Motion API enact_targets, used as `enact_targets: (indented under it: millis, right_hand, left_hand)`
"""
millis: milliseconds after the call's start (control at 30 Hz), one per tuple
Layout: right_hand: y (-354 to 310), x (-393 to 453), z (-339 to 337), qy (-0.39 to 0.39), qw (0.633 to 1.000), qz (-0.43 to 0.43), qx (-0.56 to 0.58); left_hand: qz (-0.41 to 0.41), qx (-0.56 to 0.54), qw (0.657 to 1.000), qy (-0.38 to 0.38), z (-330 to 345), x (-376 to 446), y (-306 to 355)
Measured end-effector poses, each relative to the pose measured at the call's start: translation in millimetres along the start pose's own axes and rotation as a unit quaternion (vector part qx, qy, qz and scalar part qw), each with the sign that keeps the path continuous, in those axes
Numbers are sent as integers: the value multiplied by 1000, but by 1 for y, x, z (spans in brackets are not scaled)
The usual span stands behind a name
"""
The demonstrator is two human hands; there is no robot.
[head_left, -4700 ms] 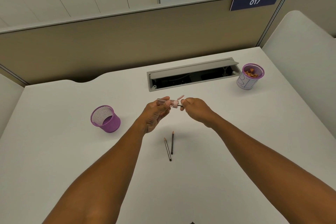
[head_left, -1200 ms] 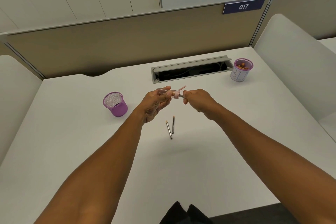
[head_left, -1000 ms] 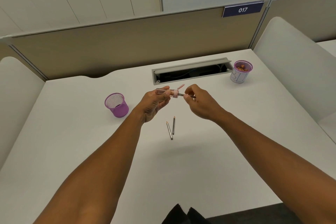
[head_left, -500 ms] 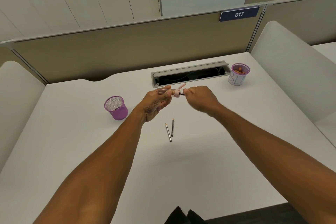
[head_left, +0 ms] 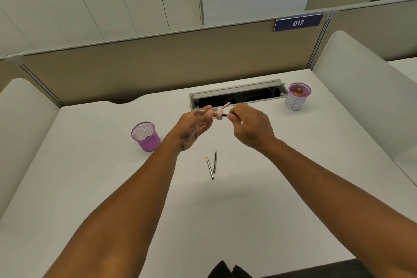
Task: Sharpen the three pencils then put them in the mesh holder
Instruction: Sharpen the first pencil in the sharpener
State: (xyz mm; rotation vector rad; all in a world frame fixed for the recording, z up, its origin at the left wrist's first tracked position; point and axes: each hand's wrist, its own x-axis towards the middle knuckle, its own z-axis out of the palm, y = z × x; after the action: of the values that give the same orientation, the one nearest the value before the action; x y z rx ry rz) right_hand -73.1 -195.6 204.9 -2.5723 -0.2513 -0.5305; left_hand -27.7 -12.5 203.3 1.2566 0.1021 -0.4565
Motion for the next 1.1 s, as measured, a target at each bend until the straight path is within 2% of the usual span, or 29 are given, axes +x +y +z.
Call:
enact_targets:
  millis: [67, 167, 233, 300, 333, 400, 433, 500, 633, 733, 833, 900, 1000, 1100]
  right_hand:
    - [-1, 1, 1, 15, 999, -9, -29]
    - [-6, 5, -3, -5, 998, -6, -63]
    - [-13, 8, -6, -42, 995, 35, -87]
    - [-21, 15, -9, -117, 984, 119, -57]
    - [-21, 20, -10, -161, 968, 192, 19]
    - [-23, 27, -18, -221, 887, 346, 214]
    - [-24, 28, -23, -237, 857, 378, 258]
    - [-24, 28, -28, -251, 863, 358, 251]
    - [-19, 20, -30, -210, 926, 230, 215]
    - [-2, 9, -21, -93, 989, 72, 92]
    - [10, 2, -10, 31, 998, -37, -33]
    - [11, 2, -7, 72, 994, -59, -63]
    - [8, 4, -8, 76, 993, -53, -67]
    - [-2, 8, -15, -1, 998, 24, -65]
  left_hand:
    - [-6, -11, 1000, 1, 2, -1, -1]
    - [-9, -26, 1000, 5, 2, -1, -2]
    - [-6, -21, 1000, -2, 2, -1, -2]
    - [-2, -2, 1000, -15, 2, 0, 1]
    - [-1, 7, 1000, -21, 2, 1, 2]
    - [-3, 18, 1000, -22, 3, 1, 2]
    - [-4, 18, 1000, -19, 3, 2, 1]
    - [-1, 14, 1000, -15, 4, 3, 1]
    - [8, 10, 1000, -13, 4, 6, 5]
    - [9, -9, 1000, -10, 4, 7, 8]
    - [6, -13, 1000, -13, 8, 6, 7]
    - [-1, -20, 1000, -17, 11, 5, 5]
    - [-8, -29, 999, -22, 13, 4, 4]
    - [-6, -18, 999, -32, 12, 4, 7]
